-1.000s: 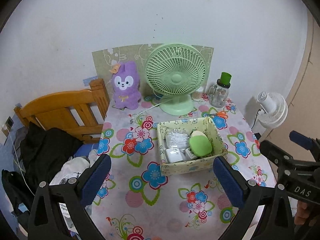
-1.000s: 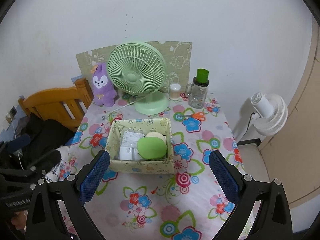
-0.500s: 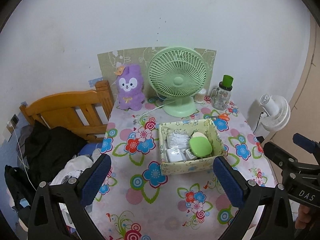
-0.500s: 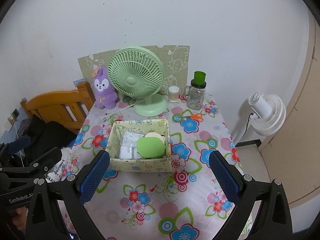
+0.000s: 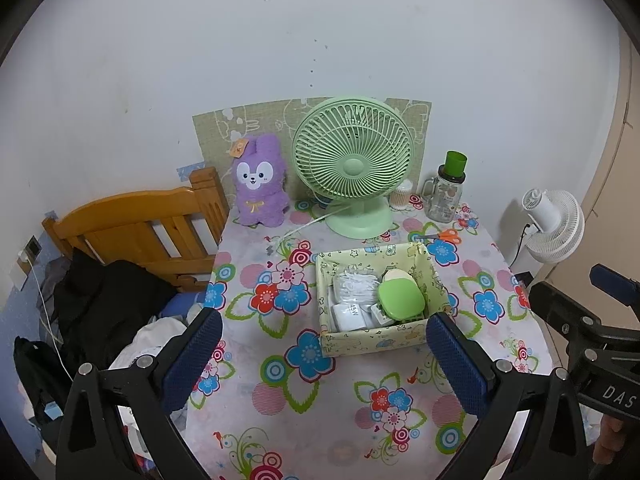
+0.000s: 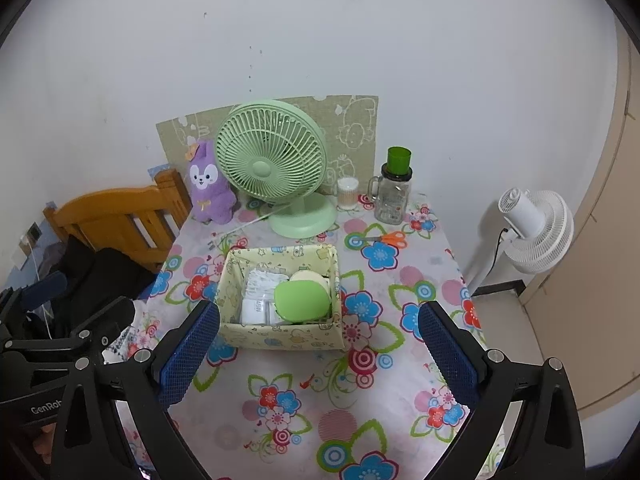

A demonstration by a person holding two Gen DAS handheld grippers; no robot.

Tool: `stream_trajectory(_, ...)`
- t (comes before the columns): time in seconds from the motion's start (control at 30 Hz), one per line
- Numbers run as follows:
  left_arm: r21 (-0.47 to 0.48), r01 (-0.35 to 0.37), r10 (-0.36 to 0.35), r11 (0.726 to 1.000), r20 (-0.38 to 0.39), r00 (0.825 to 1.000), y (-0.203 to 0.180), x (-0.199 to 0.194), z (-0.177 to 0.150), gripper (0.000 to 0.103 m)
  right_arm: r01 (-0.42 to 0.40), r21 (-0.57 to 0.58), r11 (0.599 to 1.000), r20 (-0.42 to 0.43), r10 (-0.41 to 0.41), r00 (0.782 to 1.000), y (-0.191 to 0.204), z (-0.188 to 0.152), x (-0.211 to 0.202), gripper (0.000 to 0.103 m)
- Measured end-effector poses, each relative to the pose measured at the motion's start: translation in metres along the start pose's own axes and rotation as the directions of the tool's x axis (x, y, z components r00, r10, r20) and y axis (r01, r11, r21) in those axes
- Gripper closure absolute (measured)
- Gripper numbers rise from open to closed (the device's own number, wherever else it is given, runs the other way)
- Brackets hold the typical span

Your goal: Organize rigid objects

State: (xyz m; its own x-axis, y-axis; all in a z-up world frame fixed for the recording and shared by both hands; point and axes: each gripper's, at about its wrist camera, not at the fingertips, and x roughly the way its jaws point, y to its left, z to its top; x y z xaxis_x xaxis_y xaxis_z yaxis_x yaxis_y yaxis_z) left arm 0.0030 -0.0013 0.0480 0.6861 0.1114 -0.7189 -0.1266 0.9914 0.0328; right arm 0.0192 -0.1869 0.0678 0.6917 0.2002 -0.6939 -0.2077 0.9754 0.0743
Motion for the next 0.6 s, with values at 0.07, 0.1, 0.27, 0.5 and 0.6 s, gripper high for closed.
stream_trajectory(0.07, 0.001, 0.003, -0.003, 1.000, 0.001, 1.000, -0.0001, 0.0011, 0.0000, 0.000, 0.002, 0.001, 1.000, 0.007, -0.002, 1.000, -0.0004, 0.0007, -0.0001, 0.002)
stream_trajectory(0.1, 0.002, 0.002, -0.002, 1.000, 0.000, 1.000, -0.0007, 0.0019, 0.0003, 0.000, 0.003, 0.003, 1.000, 0.008, -0.003, 1.000, -0.0007, 0.0008, 0.0002, 0.002)
stream_trajectory(0.27, 0.009, 0.001, -0.001, 1.000, 0.005, 1.000, -0.0029, 0.0035, 0.0014, 0.000, 0.006, 0.012, 1.000, 0.010, -0.006, 1.000, -0.0018, 0.0001, 0.0015, 0.002)
stream_trajectory(0.5, 0.006, 0.007, -0.007, 1.000, -0.004, 1.000, -0.0036, 0.0045, 0.0055, 0.000, 0.011, 0.011, 1.000, 0.017, -0.011, 1.000, -0.0041, 0.0009, 0.0014, 0.002)
stream_trajectory(0.6, 0.009, 0.006, -0.006, 1.000, -0.005, 1.000, -0.0045, 0.0047, 0.0065, 0.000, 0.009, 0.007, 1.000, 0.015, -0.009, 1.000, -0.0043, 0.0011, 0.0019, 0.002)
